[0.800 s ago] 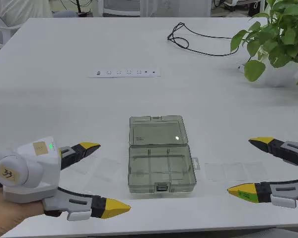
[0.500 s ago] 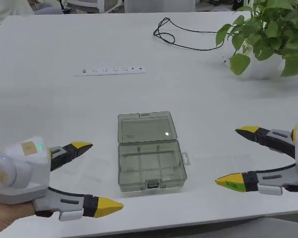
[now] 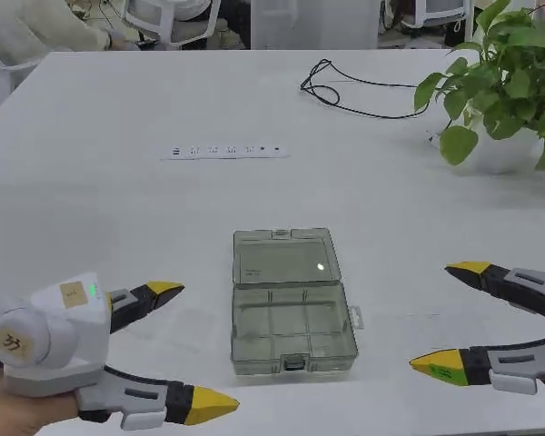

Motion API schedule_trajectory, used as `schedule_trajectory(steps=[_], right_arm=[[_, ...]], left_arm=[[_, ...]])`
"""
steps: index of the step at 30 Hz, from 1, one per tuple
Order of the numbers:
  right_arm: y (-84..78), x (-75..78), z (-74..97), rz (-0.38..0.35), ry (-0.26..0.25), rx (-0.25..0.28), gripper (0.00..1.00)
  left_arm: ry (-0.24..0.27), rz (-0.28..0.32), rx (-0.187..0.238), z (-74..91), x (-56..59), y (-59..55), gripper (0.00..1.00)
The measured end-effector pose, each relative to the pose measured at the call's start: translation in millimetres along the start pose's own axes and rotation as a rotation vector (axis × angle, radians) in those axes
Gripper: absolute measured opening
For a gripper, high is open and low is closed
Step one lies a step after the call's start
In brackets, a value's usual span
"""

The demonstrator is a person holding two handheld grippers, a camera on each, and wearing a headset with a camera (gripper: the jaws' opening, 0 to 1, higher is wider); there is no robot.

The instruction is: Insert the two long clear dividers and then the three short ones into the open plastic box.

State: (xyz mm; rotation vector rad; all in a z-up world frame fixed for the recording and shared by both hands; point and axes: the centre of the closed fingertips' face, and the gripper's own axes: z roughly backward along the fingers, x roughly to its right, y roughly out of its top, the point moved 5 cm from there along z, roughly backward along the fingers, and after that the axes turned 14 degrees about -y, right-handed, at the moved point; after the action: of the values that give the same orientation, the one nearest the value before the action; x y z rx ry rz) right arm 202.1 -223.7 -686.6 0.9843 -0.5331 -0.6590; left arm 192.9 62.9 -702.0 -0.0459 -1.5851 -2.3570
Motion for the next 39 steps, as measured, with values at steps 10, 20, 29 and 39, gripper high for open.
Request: schedule_trajectory(steps=[10,20,29,39], right_arm=[[-1.3,0.4,-2.7,-0.003,0.006,-0.005,0.88],[-2.8,3.7,-3.8,-0.008,0.003,-0.010,0.88],[-3.7,4.2,-4.6,-0.014,0.000,-0.007,0.88],[-3.3,4.6,-6.1,-0.020,-0.004,-0.003,0.87]], left_arm=[[-0.007,0.004,-0.007,1.6,-8.7,-5.4,1.00],[-0.018,0.006,-0.005,-5.1,-8.6,-2.6,1.00],[-0.019,0.009,-0.008,-6.8,-8.7,-1.7,1.00],[-0.017,0.016,-0.009,-6.4,-11.0,-1.2,0.99]])
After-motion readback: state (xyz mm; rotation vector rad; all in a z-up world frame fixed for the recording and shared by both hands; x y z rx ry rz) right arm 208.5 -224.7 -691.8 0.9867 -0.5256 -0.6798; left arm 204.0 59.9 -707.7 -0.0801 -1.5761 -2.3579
